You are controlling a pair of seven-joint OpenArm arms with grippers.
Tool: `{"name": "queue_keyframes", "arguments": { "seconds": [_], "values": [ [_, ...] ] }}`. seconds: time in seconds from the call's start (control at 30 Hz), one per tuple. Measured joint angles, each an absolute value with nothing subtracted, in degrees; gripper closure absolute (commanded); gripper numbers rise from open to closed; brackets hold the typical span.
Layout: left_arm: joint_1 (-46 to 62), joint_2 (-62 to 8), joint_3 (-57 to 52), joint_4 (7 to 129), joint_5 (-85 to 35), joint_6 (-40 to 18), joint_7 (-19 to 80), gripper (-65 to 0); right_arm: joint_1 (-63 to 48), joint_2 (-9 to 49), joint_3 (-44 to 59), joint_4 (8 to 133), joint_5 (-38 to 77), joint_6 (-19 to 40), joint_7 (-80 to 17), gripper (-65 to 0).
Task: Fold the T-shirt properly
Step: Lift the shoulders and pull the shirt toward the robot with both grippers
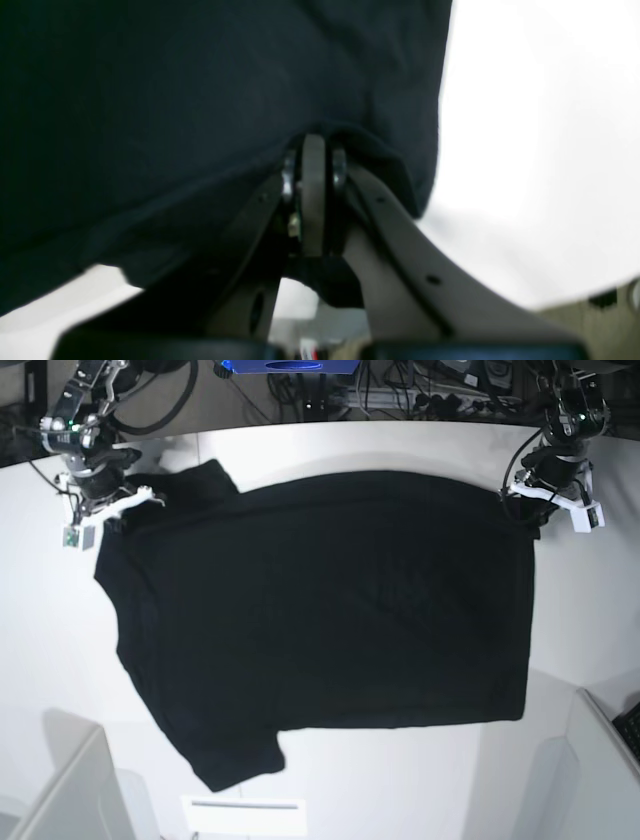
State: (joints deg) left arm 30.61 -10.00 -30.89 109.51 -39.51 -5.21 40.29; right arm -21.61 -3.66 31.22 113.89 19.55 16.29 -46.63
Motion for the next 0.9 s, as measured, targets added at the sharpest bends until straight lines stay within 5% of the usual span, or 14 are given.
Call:
{"name": "queue_keyframes", "arguments": {
  "seconds": [0.53,0.9],
  "values": [
    [25.0,-10.0,-31.7,106.0,-39.3,-5.1,41.0,0.0,-9.0,-2.7,31.2,107.1,19.3,16.1,-52.8,0.0],
    [22.6,-10.0,-31.7,104.3,-39.6,0.2,41.0,0.0,-2.4,-0.1,26.9,98.0,19.3,15.9,-52.3,0.0]
  ]
}}
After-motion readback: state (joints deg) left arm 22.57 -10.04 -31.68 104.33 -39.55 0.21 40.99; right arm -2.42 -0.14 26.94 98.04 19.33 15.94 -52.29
